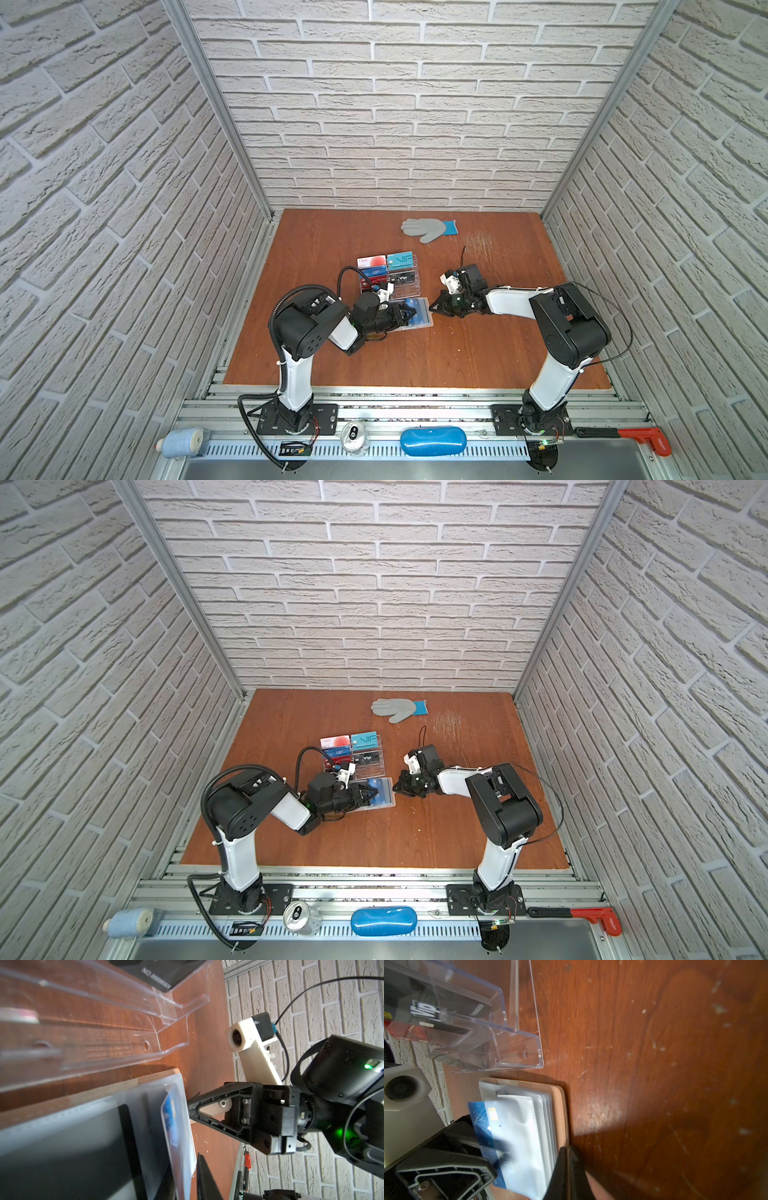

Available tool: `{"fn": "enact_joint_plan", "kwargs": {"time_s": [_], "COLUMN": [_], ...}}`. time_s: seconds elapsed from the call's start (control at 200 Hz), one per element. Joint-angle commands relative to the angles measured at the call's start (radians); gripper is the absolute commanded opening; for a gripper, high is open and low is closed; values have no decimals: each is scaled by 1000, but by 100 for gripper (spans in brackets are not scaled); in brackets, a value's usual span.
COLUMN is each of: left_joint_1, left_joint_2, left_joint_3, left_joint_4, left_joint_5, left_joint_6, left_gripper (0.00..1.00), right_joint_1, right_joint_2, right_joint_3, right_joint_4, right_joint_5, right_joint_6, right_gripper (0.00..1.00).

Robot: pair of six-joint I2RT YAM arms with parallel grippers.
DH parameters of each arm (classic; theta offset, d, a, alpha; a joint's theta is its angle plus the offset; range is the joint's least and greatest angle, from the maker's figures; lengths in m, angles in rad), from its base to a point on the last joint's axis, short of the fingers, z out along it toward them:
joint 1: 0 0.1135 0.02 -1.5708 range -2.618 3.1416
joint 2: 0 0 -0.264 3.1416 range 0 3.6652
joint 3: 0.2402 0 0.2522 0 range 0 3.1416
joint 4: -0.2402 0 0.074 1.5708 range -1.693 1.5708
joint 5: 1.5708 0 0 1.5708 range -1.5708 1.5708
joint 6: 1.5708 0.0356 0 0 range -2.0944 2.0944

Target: Take the credit cards out of the card holder

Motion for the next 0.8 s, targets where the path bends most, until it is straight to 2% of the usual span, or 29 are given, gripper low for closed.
{"fn": "enact_joint_plan", "kwargs": {"time_s": [0.0,0.795], "left_joint_1": [7,26], "left_joint_2": [-33,-54], "left_joint_3": [-14,-47], "left_joint_4": [39,46], "left_joint_5": [-1,-4], "left_joint_6": [25,30], "left_gripper": [17,13], "right_joint_1": [1,1], "right_joint_2": [36,40], "right_joint_3": [-6,-2], "right_joint_4": [-42,-45], "right_joint_5": [37,32], "right_joint_6": [-11,-15], "right_gripper": [6,6]}}
